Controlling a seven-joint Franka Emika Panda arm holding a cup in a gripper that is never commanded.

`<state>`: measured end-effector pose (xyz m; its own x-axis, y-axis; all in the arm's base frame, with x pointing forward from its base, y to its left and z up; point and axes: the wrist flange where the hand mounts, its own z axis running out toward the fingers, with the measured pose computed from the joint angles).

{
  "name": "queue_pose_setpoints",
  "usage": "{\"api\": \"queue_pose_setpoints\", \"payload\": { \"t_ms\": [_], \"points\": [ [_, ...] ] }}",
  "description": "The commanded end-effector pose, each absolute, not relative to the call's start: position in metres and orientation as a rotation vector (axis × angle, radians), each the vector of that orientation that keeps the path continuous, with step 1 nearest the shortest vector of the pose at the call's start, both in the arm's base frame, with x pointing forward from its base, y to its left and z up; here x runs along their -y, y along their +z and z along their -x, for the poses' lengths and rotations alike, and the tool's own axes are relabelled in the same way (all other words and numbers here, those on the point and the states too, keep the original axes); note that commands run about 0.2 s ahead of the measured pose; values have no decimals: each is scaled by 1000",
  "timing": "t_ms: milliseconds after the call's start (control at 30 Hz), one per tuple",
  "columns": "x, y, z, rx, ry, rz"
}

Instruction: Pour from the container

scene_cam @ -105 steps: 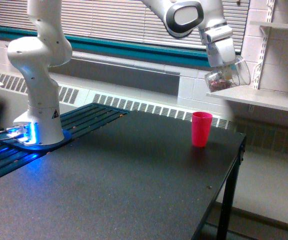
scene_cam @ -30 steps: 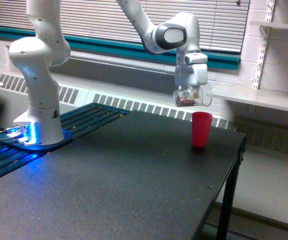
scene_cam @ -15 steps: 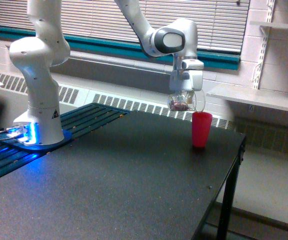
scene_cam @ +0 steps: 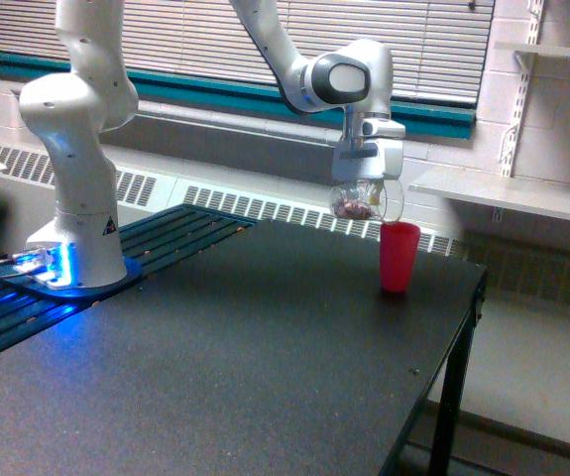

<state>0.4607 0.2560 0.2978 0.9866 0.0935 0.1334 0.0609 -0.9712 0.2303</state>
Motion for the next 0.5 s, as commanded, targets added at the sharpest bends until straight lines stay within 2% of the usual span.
{"api": "queue_pose_setpoints", "payload": {
  "t_ms": [33, 500],
  "points": [
    [-260, 299, -460, -149, 200, -2868],
    [-255, 303, -467, -150, 187, -2833]
  ]
}}
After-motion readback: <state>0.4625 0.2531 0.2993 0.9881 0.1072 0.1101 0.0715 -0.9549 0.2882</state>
